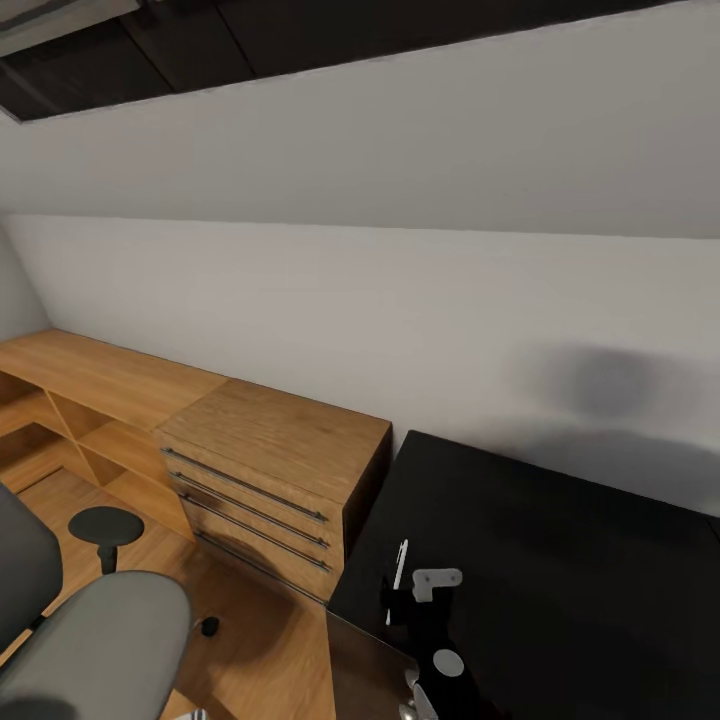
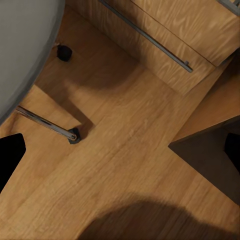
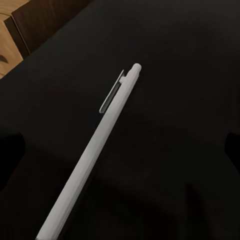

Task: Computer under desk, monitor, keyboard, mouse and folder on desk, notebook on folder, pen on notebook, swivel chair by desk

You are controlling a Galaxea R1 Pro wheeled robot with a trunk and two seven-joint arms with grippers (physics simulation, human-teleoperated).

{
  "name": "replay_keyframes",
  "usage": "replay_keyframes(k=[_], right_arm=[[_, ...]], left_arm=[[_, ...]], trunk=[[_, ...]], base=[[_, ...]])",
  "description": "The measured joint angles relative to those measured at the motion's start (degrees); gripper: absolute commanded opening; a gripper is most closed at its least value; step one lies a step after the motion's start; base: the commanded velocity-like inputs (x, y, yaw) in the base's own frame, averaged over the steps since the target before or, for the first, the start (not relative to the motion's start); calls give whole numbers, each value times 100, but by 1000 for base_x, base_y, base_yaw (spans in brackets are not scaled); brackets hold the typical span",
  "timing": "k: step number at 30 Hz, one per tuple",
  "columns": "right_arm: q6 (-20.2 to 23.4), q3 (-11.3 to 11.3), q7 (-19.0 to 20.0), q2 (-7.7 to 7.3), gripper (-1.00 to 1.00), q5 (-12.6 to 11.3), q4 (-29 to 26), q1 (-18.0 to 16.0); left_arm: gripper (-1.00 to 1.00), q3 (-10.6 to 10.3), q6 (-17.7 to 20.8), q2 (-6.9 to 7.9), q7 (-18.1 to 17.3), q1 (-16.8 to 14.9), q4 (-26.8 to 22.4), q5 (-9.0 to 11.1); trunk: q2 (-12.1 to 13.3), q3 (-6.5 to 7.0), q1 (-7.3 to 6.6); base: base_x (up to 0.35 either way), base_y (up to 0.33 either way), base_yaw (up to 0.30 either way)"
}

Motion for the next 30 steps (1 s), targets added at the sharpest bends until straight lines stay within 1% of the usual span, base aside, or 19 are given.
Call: replay_keyframes(k=[13,21,30], right_arm=[[-17,-4,29,-2,100,-253,435,-259],[-18,-5,32,-2,100,-291,591,-356],[-12,-6,32,3,100,-313,679,-387]], left_arm=[[100,-1,-1,0,0,-3,0,0],[100,-1,-2,0,0,0,0,0],[100,-1,-2,0,0,-1,0,0]], trunk=[[0,0,0],[0,0,0],[0,0,0]], base=[[0,0,0],[0,0,0],[0,0,0]])
